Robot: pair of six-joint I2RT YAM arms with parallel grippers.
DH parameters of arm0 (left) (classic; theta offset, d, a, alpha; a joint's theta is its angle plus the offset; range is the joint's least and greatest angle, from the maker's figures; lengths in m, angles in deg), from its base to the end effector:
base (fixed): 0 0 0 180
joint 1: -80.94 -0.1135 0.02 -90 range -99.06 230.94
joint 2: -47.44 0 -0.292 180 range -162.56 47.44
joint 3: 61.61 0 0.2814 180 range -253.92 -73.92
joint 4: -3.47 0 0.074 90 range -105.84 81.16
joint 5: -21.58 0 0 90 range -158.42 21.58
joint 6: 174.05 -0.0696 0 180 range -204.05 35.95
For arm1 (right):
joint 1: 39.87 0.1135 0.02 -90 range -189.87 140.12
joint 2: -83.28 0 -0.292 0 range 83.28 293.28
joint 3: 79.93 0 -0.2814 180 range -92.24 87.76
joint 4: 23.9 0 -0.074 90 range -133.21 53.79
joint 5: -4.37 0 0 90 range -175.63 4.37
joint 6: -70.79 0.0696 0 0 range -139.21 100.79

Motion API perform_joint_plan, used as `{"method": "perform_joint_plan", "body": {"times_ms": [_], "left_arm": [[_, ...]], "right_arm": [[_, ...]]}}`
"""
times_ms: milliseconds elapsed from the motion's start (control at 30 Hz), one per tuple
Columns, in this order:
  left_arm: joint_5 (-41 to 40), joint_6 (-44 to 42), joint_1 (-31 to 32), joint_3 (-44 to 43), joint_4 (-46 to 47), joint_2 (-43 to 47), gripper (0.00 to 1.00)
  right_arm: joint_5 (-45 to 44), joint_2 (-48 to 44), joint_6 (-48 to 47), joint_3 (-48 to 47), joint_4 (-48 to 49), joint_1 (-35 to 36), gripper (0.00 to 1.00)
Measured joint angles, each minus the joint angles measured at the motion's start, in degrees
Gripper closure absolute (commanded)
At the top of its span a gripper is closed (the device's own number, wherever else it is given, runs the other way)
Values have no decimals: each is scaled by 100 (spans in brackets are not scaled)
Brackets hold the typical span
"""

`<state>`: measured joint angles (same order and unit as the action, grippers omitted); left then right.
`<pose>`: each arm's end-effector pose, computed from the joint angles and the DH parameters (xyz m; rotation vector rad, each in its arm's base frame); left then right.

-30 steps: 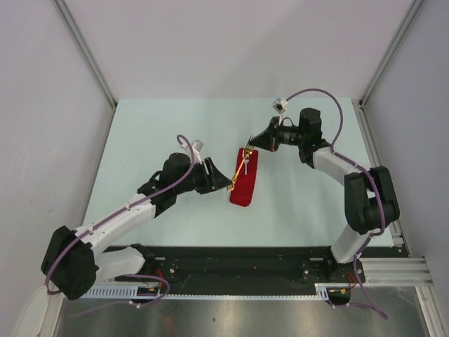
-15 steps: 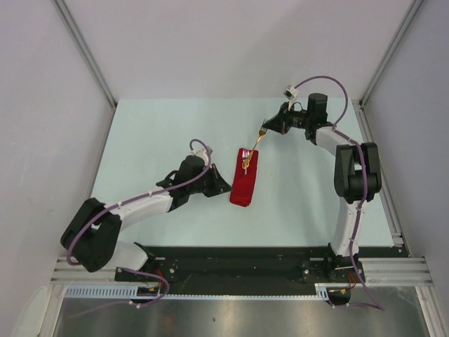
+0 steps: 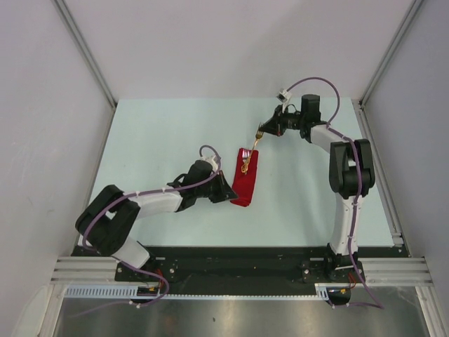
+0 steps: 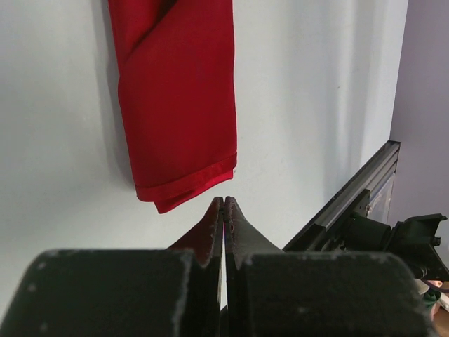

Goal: Fold the napkin into a case and place the utensils inside
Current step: Insert the fork into the folded napkin.

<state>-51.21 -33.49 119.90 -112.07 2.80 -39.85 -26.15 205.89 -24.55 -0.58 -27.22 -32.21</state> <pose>0.2537 -0.2316 0.1510 -0.0659 2.4637 -1.1175 0.5244 0.1310 0.2075 -0.8552 1.7227 1.0562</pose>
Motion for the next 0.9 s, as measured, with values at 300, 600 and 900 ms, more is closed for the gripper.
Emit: {"method": "perform_joint_plan", "body": {"times_ms": [300,600,900], "left_arm": [[129,94,4,90,361,-354,100],[256,365,13,435,715,-660,100],[256,398,15,437,879,-848,100]], "right_arm": [[-4,166,-234,-114,-284,87,100],[9,190,-247,-116,-455,203,100],[101,190,-328,157,-577,376,100]]}}
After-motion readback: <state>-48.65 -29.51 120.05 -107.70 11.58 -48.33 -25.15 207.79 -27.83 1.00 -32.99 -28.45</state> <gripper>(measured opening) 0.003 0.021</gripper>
